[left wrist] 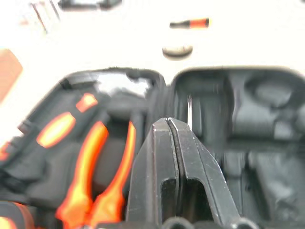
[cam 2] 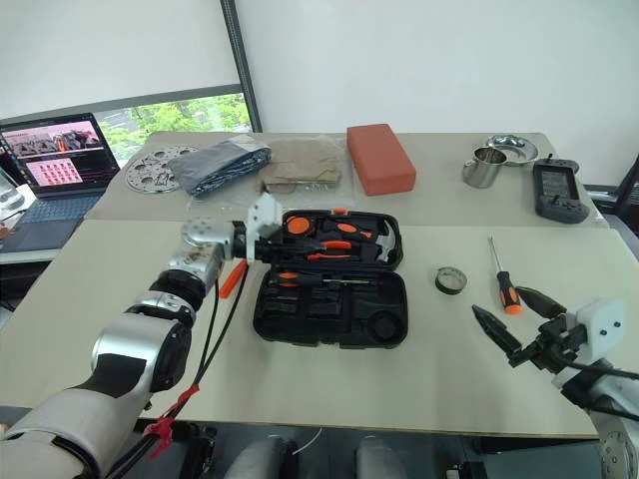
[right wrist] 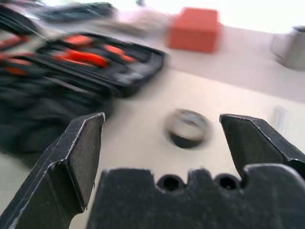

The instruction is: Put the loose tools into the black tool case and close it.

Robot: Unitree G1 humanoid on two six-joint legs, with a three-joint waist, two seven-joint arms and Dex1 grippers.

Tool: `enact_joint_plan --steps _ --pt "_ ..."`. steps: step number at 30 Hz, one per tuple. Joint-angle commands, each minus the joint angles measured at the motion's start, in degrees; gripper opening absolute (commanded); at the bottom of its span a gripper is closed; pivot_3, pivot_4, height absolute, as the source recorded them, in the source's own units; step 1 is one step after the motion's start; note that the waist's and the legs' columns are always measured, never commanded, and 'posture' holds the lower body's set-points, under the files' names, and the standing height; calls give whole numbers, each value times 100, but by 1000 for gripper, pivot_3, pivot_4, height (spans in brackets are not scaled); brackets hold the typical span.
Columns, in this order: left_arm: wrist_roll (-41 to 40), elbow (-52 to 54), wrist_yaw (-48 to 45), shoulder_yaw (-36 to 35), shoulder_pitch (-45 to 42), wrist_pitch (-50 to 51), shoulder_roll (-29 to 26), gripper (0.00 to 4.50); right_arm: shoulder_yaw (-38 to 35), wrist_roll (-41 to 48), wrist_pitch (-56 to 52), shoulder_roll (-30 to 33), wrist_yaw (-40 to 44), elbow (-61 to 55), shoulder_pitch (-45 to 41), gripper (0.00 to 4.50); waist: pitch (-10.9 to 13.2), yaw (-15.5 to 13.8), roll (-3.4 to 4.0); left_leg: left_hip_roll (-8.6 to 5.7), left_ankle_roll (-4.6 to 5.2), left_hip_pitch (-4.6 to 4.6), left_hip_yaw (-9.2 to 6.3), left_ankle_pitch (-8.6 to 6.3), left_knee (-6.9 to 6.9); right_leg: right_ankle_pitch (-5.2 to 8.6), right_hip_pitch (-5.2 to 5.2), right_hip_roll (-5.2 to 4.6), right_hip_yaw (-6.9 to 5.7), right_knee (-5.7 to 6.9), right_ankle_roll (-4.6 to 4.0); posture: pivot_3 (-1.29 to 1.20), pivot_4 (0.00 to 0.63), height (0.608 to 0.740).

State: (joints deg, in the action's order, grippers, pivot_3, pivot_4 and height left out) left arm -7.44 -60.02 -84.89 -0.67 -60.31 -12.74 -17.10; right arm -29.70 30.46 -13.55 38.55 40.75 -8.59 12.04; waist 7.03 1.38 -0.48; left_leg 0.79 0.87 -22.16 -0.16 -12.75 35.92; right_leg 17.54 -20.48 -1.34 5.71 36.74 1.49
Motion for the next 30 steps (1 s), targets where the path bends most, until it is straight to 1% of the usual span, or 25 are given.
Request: enact_joint_plan --steps 1,3,4,7,8,9,11,12,13,14,19,22,29,30 --pt "-540 1359 -634 -42 332 1034 -406 53 66 -338 -435 332 -367 519 -454 4500 0 18 6 0 0 2 1 0 -1 -1 0 -1 1 0 -2 0 150 740" --pt "-800 2389 -732 71 724 1759 -738 570 301 -710 -570 586 -505 1198 -922 4500 -1 48 12 2 1 7 0 0 -2 -2 3 0 2 0 -5 0 150 740" --pt "-937 2889 -752 147 916 2114 -918 772 374 -712 -681 665 -425 1474 -1141 4500 -1 63 14 4 1 7 0 0 -2 -2 4 -1 3 0 -6 0 150 740" --pt "-1246 4098 -761 233 1386 2891 -1365 1898 625 -730 -1043 866 -161 2168 -1716 4500 4 112 28 5 2 6 -11 1 2 -3 7 -2 3 2 -8 0 150 740" --pt "-1352 4443 -760 232 1517 3128 -1486 2408 737 -796 -1079 933 -61 2373 -1859 4500 3 113 31 7 2 9 -11 1 2 -3 8 0 4 1 -9 0 150 740" --pt "-1481 4786 -733 199 1642 3333 -1597 2716 872 -868 -1110 1000 68 2605 -2016 4500 3 112 32 6 2 8 -13 1 3 -4 10 0 3 1 -9 0 150 740" --pt "-1727 5313 -558 81 1809 3639 -1722 3519 1093 -1025 -1095 1084 209 3063 -2325 4500 1 112 34 6 3 11 -14 1 3 -4 14 -2 3 -1 -9 0 150 740" --pt "-1787 5539 -487 46 1905 3732 -1814 3765 1169 -1079 -1073 1099 270 3263 -2476 4500 2 109 33 7 3 13 -14 1 3 -4 15 -4 4 -1 -9 0 150 740" --pt "-1790 5769 -427 33 2047 3793 -1955 4236 1248 -1113 -1114 1105 330 3457 -2651 4500 4 109 31 8 3 15 -14 1 3 -4 20 -6 3 -3 -9 0 150 740" --pt "-1824 6010 -364 -7 2207 3882 -2102 4441 1345 -1171 -1097 1107 412 3643 -2818 4500 4 112 33 7 3 16 -14 1 2 -4 21 -8 3 -6 -9 0 150 740" --pt "-2063 6662 9 -199 2653 4161 -2485 4441 1604 -1433 -954 1087 527 4224 -3286 4500 8 129 27 10 3 21 -16 1 1 -4 22 -9 7 -7 -10 0 150 740" --pt "-2272 6929 240 -368 2844 4345 -2627 4500 1652 -1512 -832 1068 659 4409 -3428 3751 12 128 21 13 3 27 -19 1 3 -4 25 -10 7 -7 -11 0 150 740" --pt "-2579 7220 508 -497 3099 4492 -2856 4500 1540 -1589 -607 1064 678 4492 -3466 1306 11 128 22 14 3 30 -17 1 -1 -4 26 -11 9 -7 -11 0 150 740" --pt "-2606 7222 525 -486 3105 4479 -2877 4500 1497 -1572 -544 1062 663 4460 -3466 1034 12 128 22 13 3 30 -17 1 -1 -4 26 -11 9 -7 -11 0 150 740"
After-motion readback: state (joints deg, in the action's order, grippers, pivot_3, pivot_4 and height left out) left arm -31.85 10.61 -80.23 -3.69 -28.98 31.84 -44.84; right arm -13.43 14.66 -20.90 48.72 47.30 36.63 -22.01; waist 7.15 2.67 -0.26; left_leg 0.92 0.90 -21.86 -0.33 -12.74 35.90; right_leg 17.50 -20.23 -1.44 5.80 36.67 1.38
